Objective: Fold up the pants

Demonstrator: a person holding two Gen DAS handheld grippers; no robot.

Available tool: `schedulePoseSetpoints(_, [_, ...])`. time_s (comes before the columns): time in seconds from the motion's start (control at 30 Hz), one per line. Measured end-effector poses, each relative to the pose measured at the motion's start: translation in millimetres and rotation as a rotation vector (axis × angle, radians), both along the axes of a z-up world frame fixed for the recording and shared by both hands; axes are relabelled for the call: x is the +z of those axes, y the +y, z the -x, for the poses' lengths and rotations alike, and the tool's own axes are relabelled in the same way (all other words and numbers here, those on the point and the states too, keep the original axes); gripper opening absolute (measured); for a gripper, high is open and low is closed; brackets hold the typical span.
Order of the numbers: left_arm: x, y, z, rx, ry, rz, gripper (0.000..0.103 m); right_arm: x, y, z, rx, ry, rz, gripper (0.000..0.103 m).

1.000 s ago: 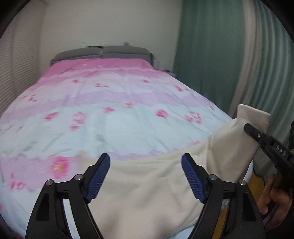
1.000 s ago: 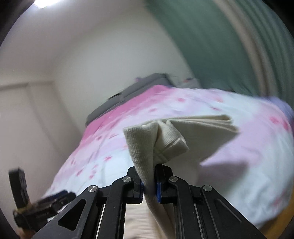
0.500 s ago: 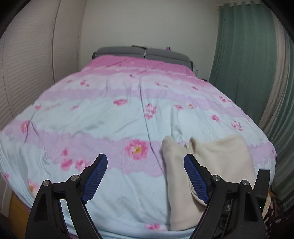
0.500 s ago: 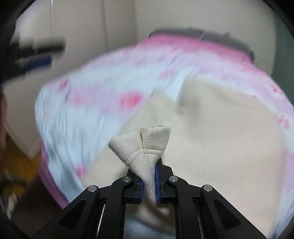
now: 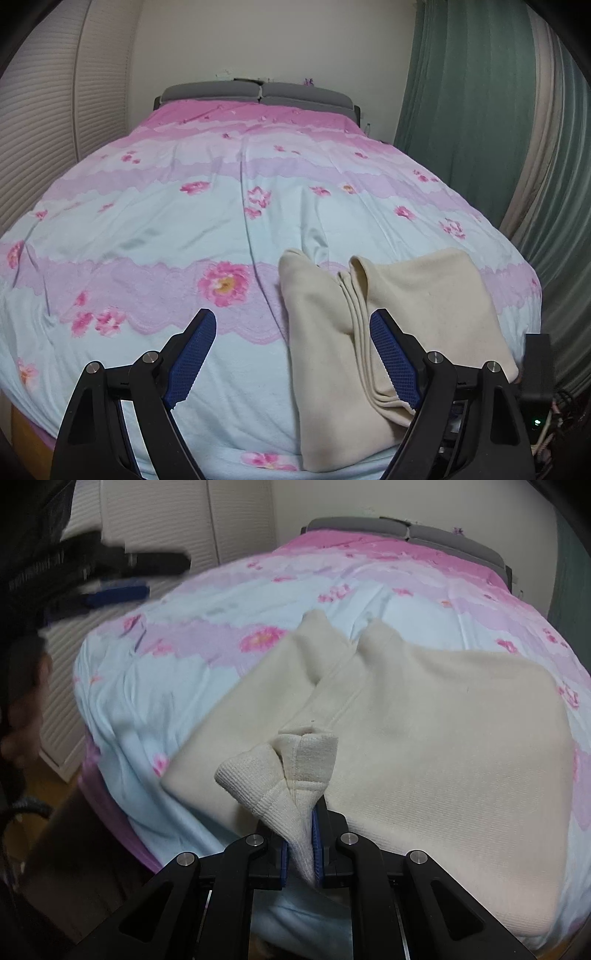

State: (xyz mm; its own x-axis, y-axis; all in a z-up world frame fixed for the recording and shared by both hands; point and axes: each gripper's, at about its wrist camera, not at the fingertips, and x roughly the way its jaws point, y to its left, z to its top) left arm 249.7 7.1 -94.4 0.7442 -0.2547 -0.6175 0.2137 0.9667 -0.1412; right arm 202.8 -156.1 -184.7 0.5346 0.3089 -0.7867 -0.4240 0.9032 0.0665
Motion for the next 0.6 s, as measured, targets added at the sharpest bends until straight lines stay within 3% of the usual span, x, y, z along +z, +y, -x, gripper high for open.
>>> schedulePoseSetpoints(0.1, [-3.5,-2.8,-1.6,0.001,0.013,0.003,0.085,-5.6,-7.4,-6.0,-0.018,0.024,-0.045,0.017])
schedulePoseSetpoints(0.13, [-3.2,-2.1,-1.5,0.002,0.013,0.001,0.085,1.1,-16.4,-11.1,-0.038,0.055,-0.104,0.019])
schedulePoseSetpoints(0.2, [-2.1,0.0,-2.8,0.007,0.009,0.006,0.085,14.3,-24.8,-11.7,-0.054,0.063,-0.131,0.036])
schedulePoseSetpoints(0.33, [1.6,6.4,-4.6,0.020,-0.003,0.025,0.085,52.2,-38.3,-4.1,-0.055,0.039,-0.182,0.053])
schedulePoseSetpoints(0.4, [2.6,8.8,-6.2,0.025,-0.005,0.035,0.085,67.1,-41.4,-4.3,-0.054,0.035,-0.181,0.067])
schedulePoseSetpoints(0.5, [2.6,12.3,-8.1,0.030,-0.007,0.044,0.085,89.2,-42.0,-11.2,-0.028,0.037,-0.180,0.068])
schedulePoseSetpoints(0.6, [0.0,14.8,-10.4,0.036,-0.004,0.048,0.085,101.7,-43.5,-36.0,-0.097,0.011,-0.125,0.067])
